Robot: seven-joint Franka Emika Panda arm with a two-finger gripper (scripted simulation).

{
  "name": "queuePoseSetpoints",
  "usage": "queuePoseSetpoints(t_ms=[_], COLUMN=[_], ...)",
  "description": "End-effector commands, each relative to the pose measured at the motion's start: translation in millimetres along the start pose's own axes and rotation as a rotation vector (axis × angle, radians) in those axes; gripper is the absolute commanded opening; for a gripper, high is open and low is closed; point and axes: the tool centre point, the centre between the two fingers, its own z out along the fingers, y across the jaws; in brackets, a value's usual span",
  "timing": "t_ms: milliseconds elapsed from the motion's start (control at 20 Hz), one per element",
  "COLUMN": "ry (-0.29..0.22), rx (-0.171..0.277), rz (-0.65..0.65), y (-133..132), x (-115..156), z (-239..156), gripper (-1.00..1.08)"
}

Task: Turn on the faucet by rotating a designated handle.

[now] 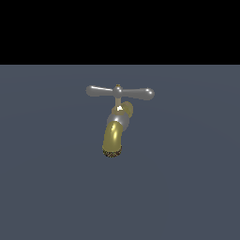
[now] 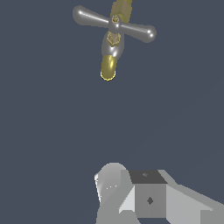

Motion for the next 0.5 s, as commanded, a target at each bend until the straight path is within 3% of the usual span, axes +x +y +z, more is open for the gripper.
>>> queuePoseSetpoints(t_ms=[0,450], ry=[0.000,0.002], rx=[0.000,-0.001], rz=[0.000,-0.047], y=[0.0,7.0], x=[0.0,4.0], z=[0.0,9.4], gripper=[-1.00,-1.00])
